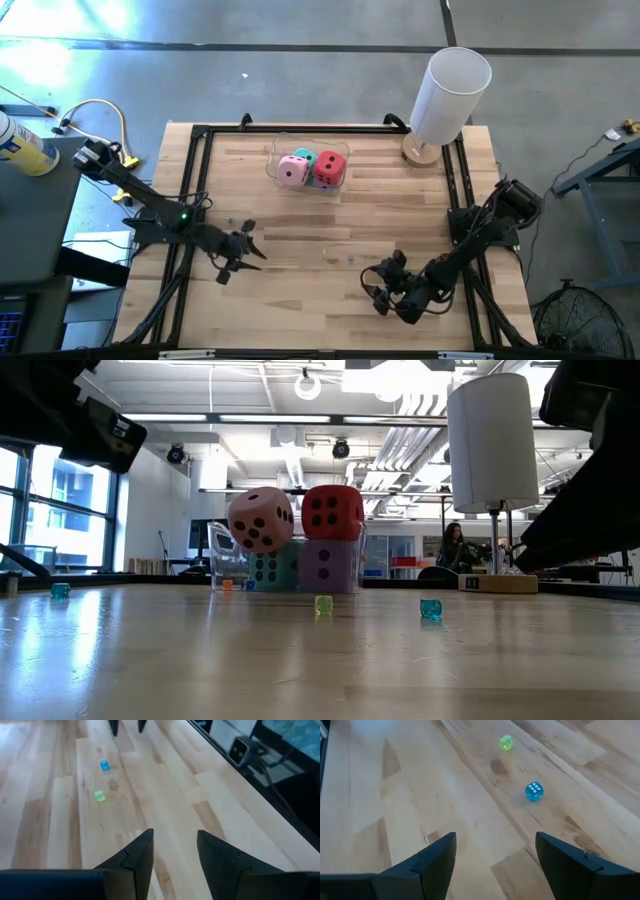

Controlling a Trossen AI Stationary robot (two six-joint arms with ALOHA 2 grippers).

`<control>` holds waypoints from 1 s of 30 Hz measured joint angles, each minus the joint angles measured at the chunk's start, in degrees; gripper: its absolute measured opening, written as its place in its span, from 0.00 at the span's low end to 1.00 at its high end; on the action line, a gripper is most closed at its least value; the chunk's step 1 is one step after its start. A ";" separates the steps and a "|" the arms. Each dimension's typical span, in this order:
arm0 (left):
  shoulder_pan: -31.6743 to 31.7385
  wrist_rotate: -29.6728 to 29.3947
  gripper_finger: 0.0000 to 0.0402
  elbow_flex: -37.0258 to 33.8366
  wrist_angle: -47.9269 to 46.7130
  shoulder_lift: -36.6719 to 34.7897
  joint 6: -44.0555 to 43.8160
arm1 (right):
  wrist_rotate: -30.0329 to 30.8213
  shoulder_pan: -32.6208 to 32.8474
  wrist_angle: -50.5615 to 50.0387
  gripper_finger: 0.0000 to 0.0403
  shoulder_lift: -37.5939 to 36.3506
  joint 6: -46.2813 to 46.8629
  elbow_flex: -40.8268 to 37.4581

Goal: Pick & Place Dice
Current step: Put the blue dice into the transparent bin

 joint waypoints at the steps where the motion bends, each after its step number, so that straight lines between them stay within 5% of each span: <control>1: 0.34 0.26 0.36 0.00 0.31 0.02 0.02 | 0.11 0.00 0.27 0.65 0.01 -1.11 -0.17; 8: 2.41 7.73 0.36 0.02 4.07 0.55 3.24 | 6.61 -0.02 1.04 0.65 2.30 -7.19 -1.23; 21: 5.30 7.67 0.36 0.04 4.97 3.64 2.98 | 9.16 -3.63 6.63 0.65 13.65 -3.13 -0.98; 30: 7.68 7.54 0.36 0.04 8.18 6.68 -0.58 | 11.14 -6.06 11.70 0.65 15.79 -12.59 -1.04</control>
